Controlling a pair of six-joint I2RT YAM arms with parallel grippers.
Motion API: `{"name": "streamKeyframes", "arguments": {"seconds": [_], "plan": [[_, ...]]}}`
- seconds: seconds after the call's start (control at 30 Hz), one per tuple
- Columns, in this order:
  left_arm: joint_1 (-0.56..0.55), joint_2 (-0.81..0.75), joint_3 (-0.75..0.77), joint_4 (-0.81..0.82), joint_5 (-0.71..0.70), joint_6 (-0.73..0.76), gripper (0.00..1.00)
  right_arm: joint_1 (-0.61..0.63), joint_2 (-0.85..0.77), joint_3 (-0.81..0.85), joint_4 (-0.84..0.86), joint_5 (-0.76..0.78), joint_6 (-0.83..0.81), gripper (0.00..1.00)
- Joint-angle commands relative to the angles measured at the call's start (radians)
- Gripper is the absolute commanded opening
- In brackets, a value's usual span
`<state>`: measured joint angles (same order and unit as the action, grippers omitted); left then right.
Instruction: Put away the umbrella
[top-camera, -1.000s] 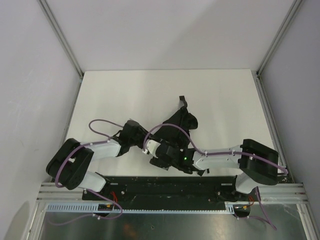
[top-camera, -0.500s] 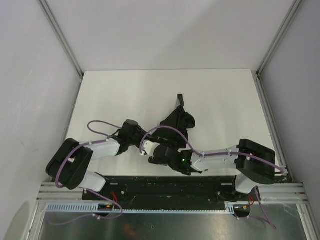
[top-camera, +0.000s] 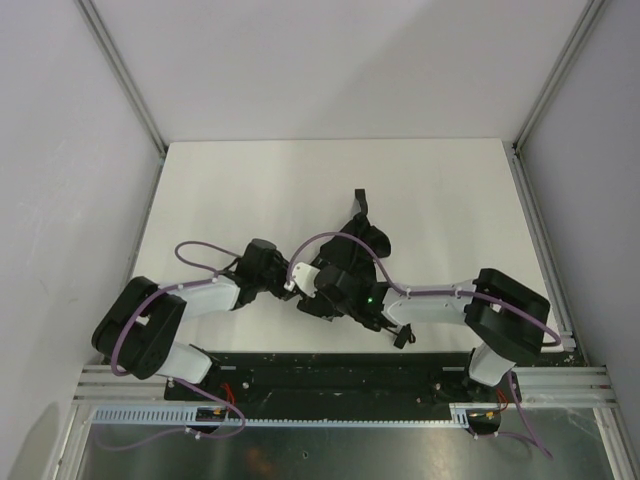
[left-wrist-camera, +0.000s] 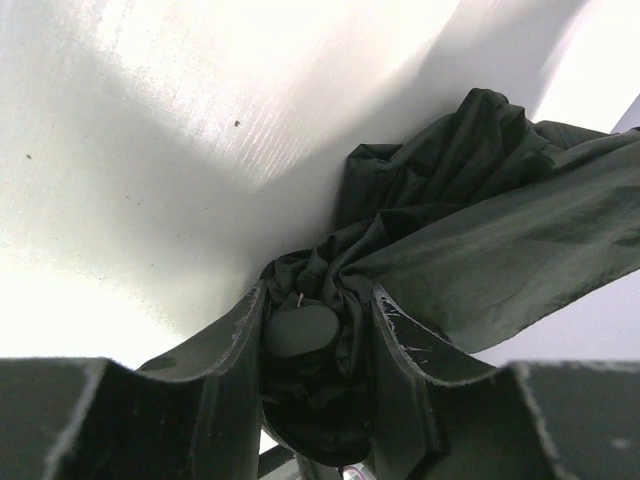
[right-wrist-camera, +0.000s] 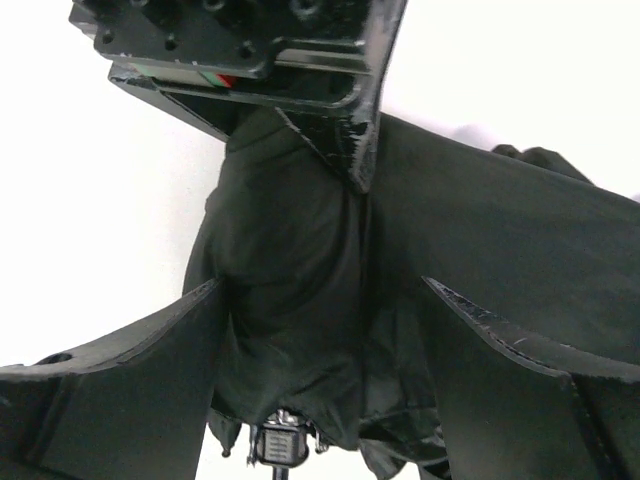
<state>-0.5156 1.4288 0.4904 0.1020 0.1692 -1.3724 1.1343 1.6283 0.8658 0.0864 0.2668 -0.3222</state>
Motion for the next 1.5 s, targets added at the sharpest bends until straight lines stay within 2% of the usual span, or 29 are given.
{"name": "streamKeyframes", "arguments": {"seconds": [0.0,0.23,0.3,0.33,0.47,0.6,0.63,0.67,0.73,0.83,0.9,1.0,1.07,1.17,1.27,1.37,1.47], "plan": [[0.002,0.029,-0.002,-0.176,-0.031,0.041,0.0,-0.008,0.052,0.042,0.036,-0.051,0.018,0.79],[0.005,0.034,0.005,-0.187,-0.03,0.038,0.0,-0.006,0.052,0.047,0.017,-0.059,0.049,0.78],[0.005,0.034,0.007,-0.19,-0.025,0.039,0.0,-0.017,0.083,0.048,-0.004,-0.044,0.049,0.75],[0.005,0.033,0.008,-0.19,-0.026,0.037,0.0,-0.02,0.102,0.049,-0.022,-0.037,0.044,0.7],[0.008,0.026,0.004,-0.195,-0.041,0.025,0.0,-0.031,0.185,0.05,-0.094,-0.005,0.046,0.33],[0.016,0.013,0.01,-0.196,-0.046,0.036,0.0,-0.068,0.233,0.05,-0.141,-0.107,0.082,0.07],[0.02,0.007,0.01,-0.197,-0.049,0.04,0.03,-0.08,0.237,0.048,-0.147,-0.141,0.094,0.03],[0.024,-0.004,0.008,-0.197,-0.055,0.043,0.08,-0.094,0.241,0.046,-0.152,-0.184,0.108,0.02],[0.04,-0.027,0.005,-0.196,-0.068,0.054,0.23,-0.126,0.244,0.039,-0.158,-0.267,0.129,0.0],[0.08,-0.073,0.008,-0.194,-0.077,0.106,0.56,-0.177,0.254,0.034,-0.167,-0.394,0.154,0.0],[0.112,-0.12,0.01,-0.193,-0.084,0.148,0.74,-0.208,0.263,0.033,-0.17,-0.475,0.167,0.0],[0.155,-0.213,-0.004,-0.191,-0.087,0.203,0.92,-0.257,0.28,0.033,-0.162,-0.6,0.197,0.0],[0.179,-0.281,-0.031,-0.182,-0.085,0.229,0.98,-0.291,0.298,0.033,-0.152,-0.685,0.217,0.0],[0.194,-0.369,-0.09,-0.131,-0.052,0.25,0.99,-0.353,0.339,0.035,-0.13,-0.816,0.259,0.0],[0.195,-0.41,-0.168,0.022,0.042,0.227,0.99,-0.41,0.386,0.045,-0.119,-0.903,0.306,0.0],[0.187,-0.388,-0.215,0.156,0.128,0.17,0.99,-0.46,0.435,0.056,-0.105,-0.984,0.366,0.0],[0.153,-0.31,-0.201,0.209,0.163,0.133,0.99,-0.493,0.474,0.061,-0.062,-1.052,0.415,0.0]]}}
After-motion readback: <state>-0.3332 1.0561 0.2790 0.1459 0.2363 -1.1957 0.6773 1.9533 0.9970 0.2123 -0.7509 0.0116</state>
